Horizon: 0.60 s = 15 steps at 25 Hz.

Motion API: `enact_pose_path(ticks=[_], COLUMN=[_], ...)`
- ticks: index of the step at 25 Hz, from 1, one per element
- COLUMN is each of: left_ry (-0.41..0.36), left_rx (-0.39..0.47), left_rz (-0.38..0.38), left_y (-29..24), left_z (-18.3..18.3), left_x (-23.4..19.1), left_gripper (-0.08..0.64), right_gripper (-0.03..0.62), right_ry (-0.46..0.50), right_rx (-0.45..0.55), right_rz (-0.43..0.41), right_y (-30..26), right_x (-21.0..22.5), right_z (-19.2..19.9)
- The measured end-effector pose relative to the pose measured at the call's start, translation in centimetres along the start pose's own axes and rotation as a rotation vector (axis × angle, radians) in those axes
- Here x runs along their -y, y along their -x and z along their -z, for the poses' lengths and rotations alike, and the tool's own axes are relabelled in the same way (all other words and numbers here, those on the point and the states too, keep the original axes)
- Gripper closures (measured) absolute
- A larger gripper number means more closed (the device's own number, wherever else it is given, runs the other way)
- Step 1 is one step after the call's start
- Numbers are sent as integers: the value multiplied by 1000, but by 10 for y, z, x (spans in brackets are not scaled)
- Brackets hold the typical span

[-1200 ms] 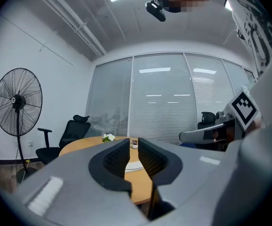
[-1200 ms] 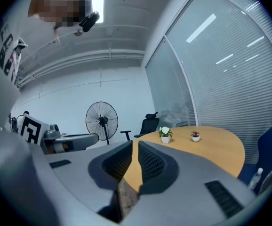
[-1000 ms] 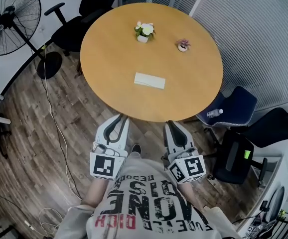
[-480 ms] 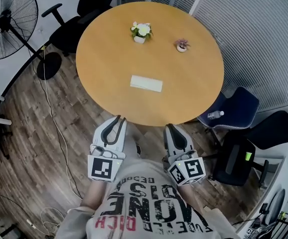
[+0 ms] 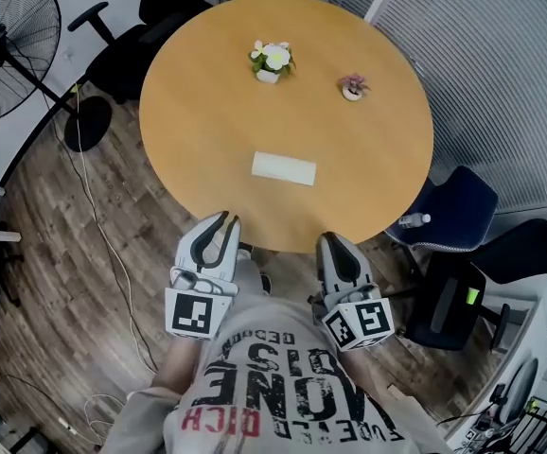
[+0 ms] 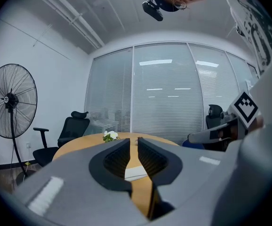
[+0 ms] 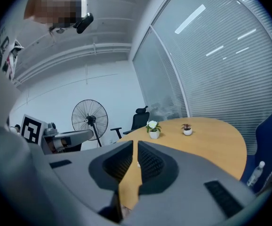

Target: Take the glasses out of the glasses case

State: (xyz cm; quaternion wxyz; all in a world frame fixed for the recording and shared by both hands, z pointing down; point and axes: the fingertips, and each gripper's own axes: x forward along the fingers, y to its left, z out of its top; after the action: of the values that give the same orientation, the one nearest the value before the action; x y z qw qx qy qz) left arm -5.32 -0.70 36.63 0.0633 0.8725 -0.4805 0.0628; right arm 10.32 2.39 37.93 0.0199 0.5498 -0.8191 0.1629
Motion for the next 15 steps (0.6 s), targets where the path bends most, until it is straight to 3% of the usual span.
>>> enact_pose_path(ticks=[7,15], left_ry=[16,34], left_rx=[6,-8], left_rz=[57,134], left_y=[-50,-91], left_z=[-15,-15], left_x=[-44,-73], left_gripper=[506,509], right_gripper=[561,561], right_ry=[16,-10], right_rx=[11,-3], right_rz=[43,135], right_y=[-52,-85], right_x=[4,16], right_z=[-29,-27])
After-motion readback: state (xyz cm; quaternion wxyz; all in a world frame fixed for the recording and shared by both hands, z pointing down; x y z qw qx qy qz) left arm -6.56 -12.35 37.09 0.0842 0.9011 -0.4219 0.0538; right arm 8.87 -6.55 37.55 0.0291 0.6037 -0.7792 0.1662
